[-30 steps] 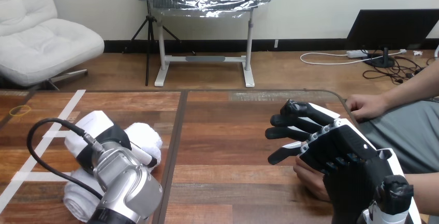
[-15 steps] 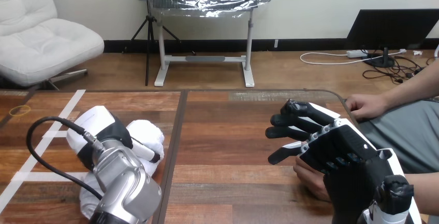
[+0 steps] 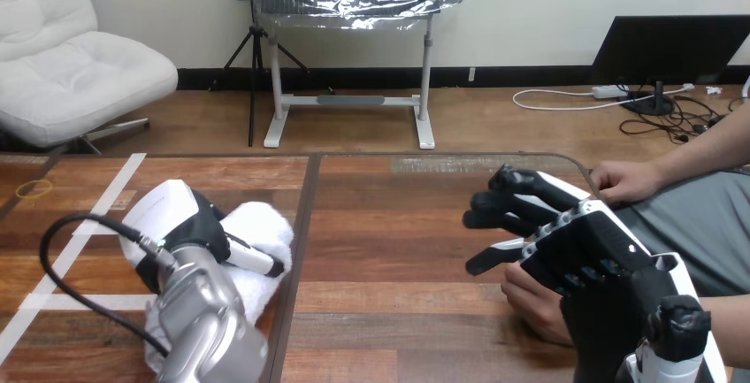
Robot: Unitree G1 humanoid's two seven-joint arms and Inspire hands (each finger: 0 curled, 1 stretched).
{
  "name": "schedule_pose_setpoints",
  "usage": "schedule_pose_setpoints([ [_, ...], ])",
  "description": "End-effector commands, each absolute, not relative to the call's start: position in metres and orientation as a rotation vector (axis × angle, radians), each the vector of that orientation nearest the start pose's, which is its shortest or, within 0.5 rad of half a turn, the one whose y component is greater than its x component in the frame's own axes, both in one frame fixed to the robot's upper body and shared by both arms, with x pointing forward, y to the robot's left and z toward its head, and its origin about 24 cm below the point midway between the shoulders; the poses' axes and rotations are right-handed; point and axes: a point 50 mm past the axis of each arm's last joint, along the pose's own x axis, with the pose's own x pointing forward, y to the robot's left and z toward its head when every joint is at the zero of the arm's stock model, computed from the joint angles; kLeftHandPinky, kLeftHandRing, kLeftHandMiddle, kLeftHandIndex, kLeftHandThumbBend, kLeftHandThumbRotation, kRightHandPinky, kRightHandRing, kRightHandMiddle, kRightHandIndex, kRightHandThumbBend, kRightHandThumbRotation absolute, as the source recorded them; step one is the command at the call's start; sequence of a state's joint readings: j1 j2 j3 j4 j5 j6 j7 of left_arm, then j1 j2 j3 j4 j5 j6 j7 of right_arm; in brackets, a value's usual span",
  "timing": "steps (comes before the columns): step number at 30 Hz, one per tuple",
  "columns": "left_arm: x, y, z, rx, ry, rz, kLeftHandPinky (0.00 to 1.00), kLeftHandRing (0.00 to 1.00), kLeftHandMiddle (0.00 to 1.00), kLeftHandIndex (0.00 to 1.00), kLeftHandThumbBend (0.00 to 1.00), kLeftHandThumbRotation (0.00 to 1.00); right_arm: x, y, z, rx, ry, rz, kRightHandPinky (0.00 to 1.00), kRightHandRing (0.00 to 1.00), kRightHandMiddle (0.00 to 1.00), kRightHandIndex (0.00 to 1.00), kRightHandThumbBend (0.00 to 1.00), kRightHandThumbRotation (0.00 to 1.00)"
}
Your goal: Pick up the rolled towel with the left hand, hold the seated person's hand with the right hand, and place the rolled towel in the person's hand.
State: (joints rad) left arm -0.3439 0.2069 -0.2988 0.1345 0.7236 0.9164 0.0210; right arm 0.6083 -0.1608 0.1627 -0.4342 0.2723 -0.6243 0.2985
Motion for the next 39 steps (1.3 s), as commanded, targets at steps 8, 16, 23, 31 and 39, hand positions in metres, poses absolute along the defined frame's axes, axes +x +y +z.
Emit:
schedule_pose_setpoints([
  [8,0.288,0.165,0.097,0.84,0.217,0.25,0.11,0.18,0.27,0.41,0.77,0.0,0.135,-0.158,0.1,0.086,-0.536,0.261,0.66,0.76,0.76,0.8,0.77,1.0],
  [16,0.272,0.16,0.111,0.678,0.086,0.218,0.13,0.21,0.3,0.42,0.78,0.0,0.143,-0.165,0.097,0.001,-0.531,0.226,0.7,0.76,0.77,0.81,0.76,1.0],
  [23,0.259,0.156,0.123,0.516,-0.049,0.187,0.22,0.3,0.37,0.42,0.76,0.0,0.152,-0.173,0.099,-0.091,-0.542,0.209,0.69,0.75,0.78,0.83,0.71,0.98],
  [31,0.245,0.155,0.133,0.342,-0.232,0.156,0.28,0.35,0.4,0.42,0.72,0.0,0.163,-0.182,0.105,-0.219,-0.541,0.183,0.66,0.75,0.78,0.82,0.72,0.94],
  [39,0.237,0.154,0.14,0.199,-0.388,0.144,0.28,0.34,0.39,0.41,0.66,0.0,0.172,-0.19,0.109,-0.307,-0.538,0.173,0.7,0.78,0.8,0.83,0.75,0.89],
])
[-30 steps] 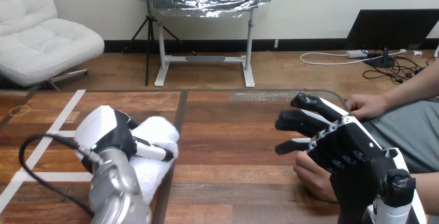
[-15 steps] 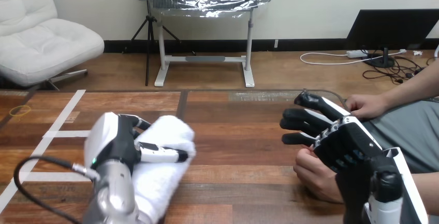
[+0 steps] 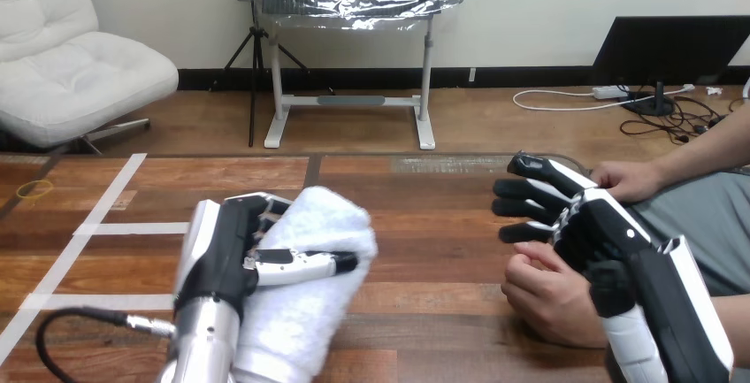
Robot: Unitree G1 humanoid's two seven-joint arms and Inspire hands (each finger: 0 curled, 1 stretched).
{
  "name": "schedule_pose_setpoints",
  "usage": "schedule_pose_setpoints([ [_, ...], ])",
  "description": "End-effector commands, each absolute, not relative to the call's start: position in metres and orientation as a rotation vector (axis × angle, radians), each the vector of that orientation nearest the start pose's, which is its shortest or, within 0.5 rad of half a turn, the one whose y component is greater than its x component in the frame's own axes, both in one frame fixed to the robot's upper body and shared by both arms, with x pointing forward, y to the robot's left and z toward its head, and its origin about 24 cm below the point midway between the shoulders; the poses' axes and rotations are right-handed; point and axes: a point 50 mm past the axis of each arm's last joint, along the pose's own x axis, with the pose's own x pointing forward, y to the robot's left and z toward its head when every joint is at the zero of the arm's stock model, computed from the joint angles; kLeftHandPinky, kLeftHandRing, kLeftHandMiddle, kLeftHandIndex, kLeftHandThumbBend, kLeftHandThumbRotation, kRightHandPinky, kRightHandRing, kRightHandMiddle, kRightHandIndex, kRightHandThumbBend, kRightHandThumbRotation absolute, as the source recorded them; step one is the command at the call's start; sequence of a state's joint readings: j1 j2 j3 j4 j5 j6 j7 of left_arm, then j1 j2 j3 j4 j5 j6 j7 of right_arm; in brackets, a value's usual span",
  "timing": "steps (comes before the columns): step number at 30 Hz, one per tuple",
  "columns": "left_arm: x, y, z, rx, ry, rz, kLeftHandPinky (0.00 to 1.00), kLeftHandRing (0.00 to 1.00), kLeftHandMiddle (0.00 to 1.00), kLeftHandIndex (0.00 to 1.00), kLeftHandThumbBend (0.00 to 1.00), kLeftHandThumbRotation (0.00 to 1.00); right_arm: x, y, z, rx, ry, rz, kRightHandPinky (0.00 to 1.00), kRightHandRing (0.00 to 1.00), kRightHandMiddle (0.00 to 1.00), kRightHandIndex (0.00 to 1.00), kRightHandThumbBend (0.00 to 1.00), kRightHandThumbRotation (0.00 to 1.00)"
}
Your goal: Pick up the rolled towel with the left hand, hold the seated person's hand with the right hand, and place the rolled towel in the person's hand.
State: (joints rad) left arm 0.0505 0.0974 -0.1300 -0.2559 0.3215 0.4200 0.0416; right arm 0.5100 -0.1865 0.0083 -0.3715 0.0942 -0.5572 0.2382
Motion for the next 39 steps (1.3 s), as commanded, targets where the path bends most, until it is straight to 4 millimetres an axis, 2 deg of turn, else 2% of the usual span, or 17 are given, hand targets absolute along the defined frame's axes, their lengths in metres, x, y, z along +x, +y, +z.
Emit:
schedule_pose_setpoints([
  [1,0.236,0.154,0.142,0.169,-0.409,0.146,0.28,0.34,0.39,0.41,0.66,0.0,0.174,-0.191,0.11,-0.319,-0.54,0.178,0.7,0.78,0.8,0.83,0.76,0.88],
  [10,0.23,0.154,0.148,0.065,-0.528,0.16,0.25,0.32,0.38,0.4,0.6,0.0,0.185,-0.203,0.114,-0.447,-0.541,0.202,0.77,0.83,0.84,0.85,0.77,0.75],
  [20,0.227,0.155,0.152,-0.055,-0.624,0.187,0.2,0.27,0.34,0.39,0.55,0.0,0.195,-0.217,0.118,-0.553,-0.48,0.2,0.78,0.85,0.87,0.87,0.91,0.6],
  [26,0.226,0.154,0.154,-0.14,-0.652,0.194,0.19,0.26,0.34,0.38,0.53,0.0,0.2,-0.226,0.121,-0.63,-0.434,0.197,0.76,0.85,0.88,0.87,0.98,0.54],
  [39,0.226,0.154,0.157,-0.255,-0.695,0.174,0.19,0.26,0.33,0.37,0.45,0.0,0.206,-0.243,0.13,-0.742,-0.361,0.209,0.77,0.89,0.9,0.87,1.0,0.45],
])
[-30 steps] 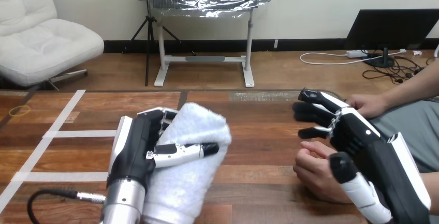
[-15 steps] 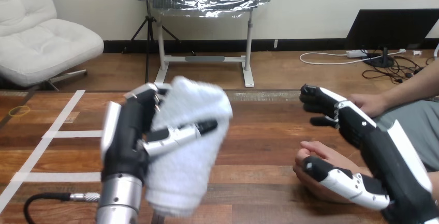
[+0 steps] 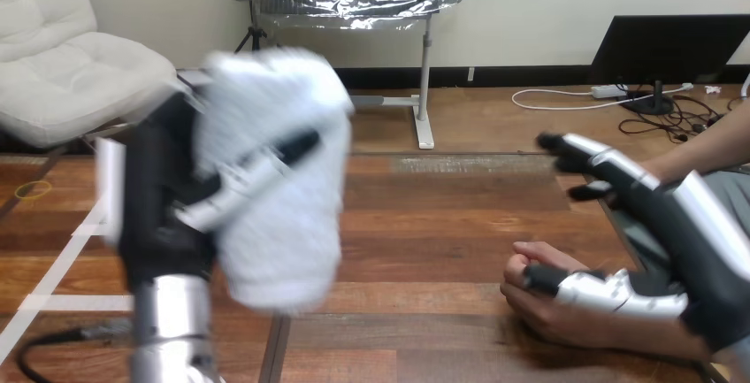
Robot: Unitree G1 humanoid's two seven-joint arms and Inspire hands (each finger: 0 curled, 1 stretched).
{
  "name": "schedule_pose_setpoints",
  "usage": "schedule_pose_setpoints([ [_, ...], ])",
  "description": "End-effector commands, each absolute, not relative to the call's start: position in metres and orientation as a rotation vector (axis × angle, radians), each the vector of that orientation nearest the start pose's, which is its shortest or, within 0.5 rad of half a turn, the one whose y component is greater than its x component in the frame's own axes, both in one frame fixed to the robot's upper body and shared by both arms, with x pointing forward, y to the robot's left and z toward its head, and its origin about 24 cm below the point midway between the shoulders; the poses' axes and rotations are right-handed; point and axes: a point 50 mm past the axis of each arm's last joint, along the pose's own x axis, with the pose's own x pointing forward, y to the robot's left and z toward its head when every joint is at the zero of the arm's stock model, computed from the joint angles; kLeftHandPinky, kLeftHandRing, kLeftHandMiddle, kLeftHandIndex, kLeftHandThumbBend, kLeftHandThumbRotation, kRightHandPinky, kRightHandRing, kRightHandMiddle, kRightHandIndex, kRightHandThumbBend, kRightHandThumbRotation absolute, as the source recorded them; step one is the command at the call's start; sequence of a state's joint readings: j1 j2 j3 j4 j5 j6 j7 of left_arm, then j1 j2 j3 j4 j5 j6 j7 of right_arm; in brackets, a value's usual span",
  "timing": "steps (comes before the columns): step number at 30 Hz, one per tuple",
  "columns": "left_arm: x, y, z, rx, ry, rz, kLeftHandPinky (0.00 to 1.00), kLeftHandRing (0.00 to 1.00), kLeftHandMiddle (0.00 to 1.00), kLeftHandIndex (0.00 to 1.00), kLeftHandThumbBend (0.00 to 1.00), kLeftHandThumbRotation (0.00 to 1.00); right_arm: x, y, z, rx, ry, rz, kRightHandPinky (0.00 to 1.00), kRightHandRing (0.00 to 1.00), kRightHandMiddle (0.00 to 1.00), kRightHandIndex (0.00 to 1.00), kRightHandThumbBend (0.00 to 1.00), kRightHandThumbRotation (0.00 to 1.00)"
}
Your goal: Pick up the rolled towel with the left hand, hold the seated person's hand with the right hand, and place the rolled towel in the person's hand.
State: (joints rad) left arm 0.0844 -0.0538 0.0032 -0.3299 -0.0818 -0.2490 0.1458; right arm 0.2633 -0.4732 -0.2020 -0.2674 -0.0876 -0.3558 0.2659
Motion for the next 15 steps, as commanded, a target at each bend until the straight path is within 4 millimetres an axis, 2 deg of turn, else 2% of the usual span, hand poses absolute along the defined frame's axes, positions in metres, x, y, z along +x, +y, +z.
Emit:
schedule_pose_setpoints([
  [1,0.226,0.154,0.157,-0.259,-0.696,0.176,0.19,0.26,0.33,0.37,0.45,0.0,0.207,-0.245,0.131,-0.748,-0.357,0.214,0.77,0.89,0.91,0.87,1.0,0.45],
  [10,0.228,0.156,0.154,-0.283,-0.704,0.175,0.18,0.25,0.32,0.36,0.42,0.0,0.213,-0.256,0.136,-0.793,-0.314,0.247,0.77,0.89,0.91,0.88,1.0,0.35],
  [15,0.229,0.156,0.152,-0.29,-0.703,0.174,0.18,0.25,0.32,0.36,0.42,0.0,0.215,-0.261,0.138,-0.834,-0.292,0.265,0.82,0.9,0.91,0.89,0.99,0.28],
])
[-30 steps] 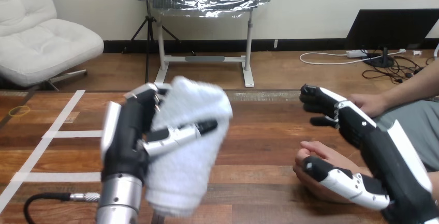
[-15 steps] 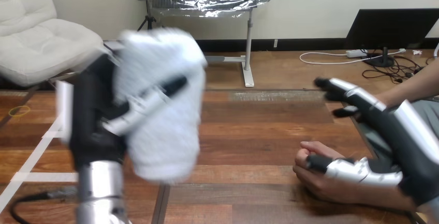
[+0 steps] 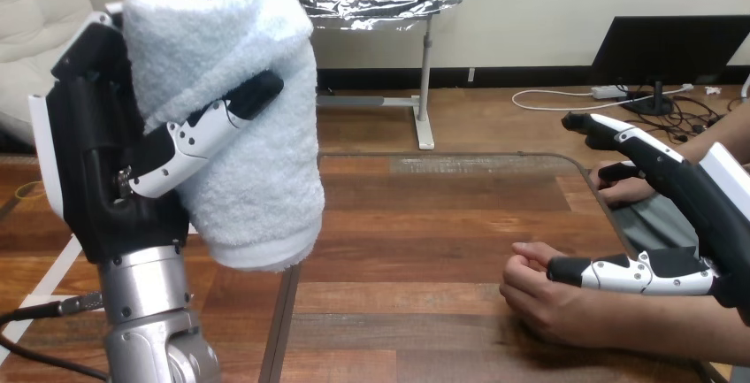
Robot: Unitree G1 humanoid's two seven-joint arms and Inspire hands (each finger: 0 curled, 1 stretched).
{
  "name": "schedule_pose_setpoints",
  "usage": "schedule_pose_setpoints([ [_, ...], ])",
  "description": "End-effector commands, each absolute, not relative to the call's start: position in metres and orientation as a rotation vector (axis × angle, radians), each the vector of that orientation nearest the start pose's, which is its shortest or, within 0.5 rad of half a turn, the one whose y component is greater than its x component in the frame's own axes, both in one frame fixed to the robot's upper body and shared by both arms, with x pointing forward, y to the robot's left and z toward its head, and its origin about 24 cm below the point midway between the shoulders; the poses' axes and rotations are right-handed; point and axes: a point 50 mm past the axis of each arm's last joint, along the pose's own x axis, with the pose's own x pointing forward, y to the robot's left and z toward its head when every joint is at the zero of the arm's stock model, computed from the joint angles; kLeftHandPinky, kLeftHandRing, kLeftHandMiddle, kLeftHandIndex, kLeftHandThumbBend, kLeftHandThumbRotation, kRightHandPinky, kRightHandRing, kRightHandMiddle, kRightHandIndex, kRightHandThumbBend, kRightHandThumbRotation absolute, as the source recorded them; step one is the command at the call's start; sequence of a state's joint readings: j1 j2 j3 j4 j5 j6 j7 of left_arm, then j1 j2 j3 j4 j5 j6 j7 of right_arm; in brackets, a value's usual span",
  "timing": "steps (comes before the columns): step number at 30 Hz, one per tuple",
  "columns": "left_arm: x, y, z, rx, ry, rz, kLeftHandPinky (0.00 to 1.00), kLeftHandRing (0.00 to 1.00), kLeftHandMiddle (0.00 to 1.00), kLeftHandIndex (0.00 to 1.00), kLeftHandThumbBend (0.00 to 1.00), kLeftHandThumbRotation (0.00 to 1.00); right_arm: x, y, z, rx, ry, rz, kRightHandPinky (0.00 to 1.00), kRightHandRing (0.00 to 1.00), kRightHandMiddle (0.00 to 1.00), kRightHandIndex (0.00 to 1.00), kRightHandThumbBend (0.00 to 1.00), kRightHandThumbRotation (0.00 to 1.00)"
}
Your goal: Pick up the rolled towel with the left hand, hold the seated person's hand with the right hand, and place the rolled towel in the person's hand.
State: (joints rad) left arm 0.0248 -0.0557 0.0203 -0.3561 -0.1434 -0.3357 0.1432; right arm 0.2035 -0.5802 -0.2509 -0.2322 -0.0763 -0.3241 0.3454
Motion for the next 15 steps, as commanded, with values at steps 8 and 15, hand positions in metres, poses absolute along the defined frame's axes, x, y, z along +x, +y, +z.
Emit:
schedule_pose_setpoints([
  [8,0.23,0.157,0.15,-0.293,-0.693,0.176,0.18,0.25,0.33,0.37,0.45,0.0,0.221,-0.27,0.143,-0.911,-0.239,0.296,0.87,0.9,0.91,0.9,0.99,0.23],
  [15,0.23,0.159,0.148,-0.29,-0.695,0.17,0.18,0.26,0.33,0.37,0.47,0.0,0.225,-0.277,0.146,-0.962,-0.179,0.314,0.88,0.89,0.9,0.9,1.0,0.2],
])
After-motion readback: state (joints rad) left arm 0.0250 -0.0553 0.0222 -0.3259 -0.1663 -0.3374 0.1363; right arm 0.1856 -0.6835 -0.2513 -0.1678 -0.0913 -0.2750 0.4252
